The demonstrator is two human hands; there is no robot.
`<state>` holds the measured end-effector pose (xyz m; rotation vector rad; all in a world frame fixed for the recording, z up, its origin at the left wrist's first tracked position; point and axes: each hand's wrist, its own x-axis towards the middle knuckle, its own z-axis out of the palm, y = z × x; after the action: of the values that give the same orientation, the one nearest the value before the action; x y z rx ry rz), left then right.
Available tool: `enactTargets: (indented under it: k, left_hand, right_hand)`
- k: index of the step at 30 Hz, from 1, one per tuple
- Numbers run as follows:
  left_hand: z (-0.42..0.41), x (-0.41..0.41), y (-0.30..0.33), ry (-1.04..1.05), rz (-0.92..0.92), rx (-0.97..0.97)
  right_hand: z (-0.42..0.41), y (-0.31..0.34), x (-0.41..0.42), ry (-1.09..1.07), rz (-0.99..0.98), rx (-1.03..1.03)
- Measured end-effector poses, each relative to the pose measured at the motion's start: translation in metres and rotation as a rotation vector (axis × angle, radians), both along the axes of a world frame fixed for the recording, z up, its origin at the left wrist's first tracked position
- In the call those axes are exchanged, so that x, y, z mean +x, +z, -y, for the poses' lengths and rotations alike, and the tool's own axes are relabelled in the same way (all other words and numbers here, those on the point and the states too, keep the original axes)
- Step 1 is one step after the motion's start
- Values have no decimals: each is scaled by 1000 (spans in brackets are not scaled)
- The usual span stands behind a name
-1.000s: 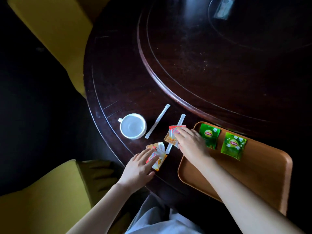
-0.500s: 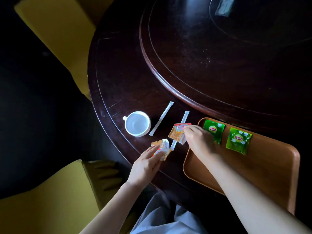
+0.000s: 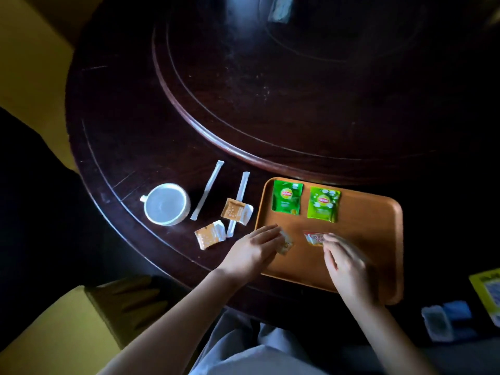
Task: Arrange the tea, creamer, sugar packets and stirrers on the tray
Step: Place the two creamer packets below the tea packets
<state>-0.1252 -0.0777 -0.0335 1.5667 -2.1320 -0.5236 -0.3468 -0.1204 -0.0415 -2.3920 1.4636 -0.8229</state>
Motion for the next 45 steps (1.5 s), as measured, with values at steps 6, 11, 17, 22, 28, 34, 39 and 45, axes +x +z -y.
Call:
enactTargets:
  k: [6,11,17,22,28,34,39,45]
  left_hand:
    - [1,-5,-4,-76,241,73]
    - [-20,-26,15,111,254,81]
    - [-24,-60,9,157,373,264]
    - [-19,-44,4,60,348,247]
    - [-22,-44,9,108,344,233]
    - [-23,-53,3,152,310,275]
    - [-20,-40,-2,94,307,238]
    - [-18,-35,-4,71,298,213]
  right_hand:
    - [-17,-26,-18,-59,29,161]
    - [-30,-27,-15,-11,-45,167]
    - [-39,-19,-7,-61,-327,287]
    - [-37,-14,-4,-54,-367,326]
    - [-34,-9,5,-60,-349,315]
    - [-35,-9,6,-63,-383,349]
    - [-36,-7,13,-65,-387,364]
    - [-35,-5,20,-104,-396,370]
